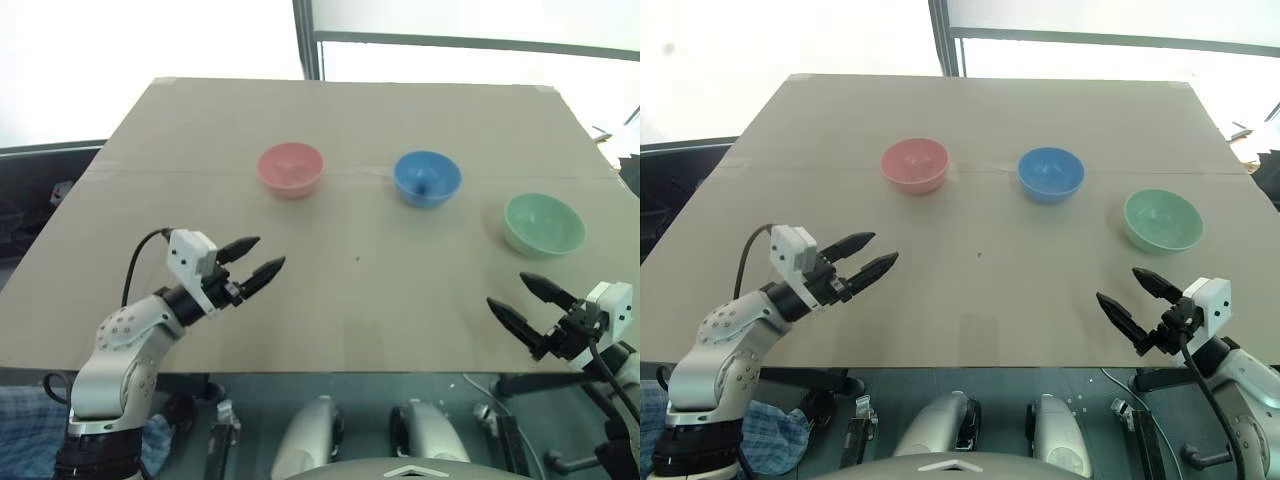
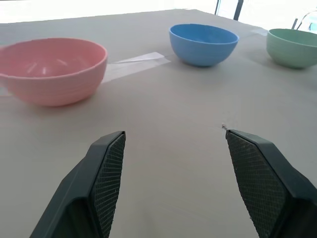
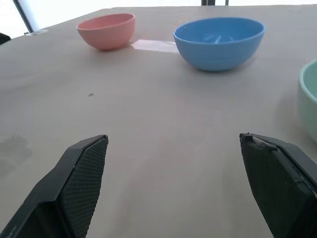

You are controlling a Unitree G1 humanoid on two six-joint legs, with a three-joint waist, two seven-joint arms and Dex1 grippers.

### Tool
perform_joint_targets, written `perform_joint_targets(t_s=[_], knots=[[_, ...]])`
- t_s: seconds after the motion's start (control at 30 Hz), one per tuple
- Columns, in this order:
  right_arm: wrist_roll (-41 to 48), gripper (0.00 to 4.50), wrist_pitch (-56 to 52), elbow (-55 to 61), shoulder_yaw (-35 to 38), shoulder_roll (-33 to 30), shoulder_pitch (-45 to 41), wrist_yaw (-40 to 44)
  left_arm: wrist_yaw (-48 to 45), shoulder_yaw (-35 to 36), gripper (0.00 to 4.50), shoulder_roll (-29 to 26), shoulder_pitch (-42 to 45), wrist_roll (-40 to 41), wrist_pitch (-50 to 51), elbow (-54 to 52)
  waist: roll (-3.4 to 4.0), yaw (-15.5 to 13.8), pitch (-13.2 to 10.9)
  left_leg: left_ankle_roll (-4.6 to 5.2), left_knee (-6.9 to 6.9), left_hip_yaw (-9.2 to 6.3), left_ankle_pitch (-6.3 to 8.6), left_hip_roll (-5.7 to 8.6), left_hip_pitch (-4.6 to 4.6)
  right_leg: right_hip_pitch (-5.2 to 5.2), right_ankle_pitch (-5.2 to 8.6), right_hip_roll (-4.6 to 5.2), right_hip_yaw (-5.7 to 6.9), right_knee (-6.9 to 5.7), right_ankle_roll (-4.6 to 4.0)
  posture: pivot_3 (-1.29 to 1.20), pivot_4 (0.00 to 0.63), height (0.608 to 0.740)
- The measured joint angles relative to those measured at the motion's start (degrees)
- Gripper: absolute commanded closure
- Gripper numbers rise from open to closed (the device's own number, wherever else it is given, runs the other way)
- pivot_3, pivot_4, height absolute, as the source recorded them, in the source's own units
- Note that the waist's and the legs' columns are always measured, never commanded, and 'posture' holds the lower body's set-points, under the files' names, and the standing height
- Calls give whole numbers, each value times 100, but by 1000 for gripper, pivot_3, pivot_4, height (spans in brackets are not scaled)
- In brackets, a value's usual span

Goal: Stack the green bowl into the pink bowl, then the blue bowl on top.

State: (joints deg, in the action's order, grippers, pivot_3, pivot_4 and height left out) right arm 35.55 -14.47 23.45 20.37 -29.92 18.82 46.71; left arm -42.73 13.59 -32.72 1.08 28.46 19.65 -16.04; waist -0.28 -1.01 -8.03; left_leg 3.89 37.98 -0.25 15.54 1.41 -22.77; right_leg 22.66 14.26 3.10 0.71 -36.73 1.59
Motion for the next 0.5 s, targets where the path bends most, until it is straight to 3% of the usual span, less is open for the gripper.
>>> perform_joint_targets(t_s=[0.5], knots=[[798, 0, -1048, 1275, -27, -367, -660, -776, 314, -1159, 1094, -207, 1981, -1880, -707, 1696, -4, 1, 0, 0, 5, 0, -1, 1, -9, 1, -11, -3, 1, -1, 18, 0, 150, 740]])
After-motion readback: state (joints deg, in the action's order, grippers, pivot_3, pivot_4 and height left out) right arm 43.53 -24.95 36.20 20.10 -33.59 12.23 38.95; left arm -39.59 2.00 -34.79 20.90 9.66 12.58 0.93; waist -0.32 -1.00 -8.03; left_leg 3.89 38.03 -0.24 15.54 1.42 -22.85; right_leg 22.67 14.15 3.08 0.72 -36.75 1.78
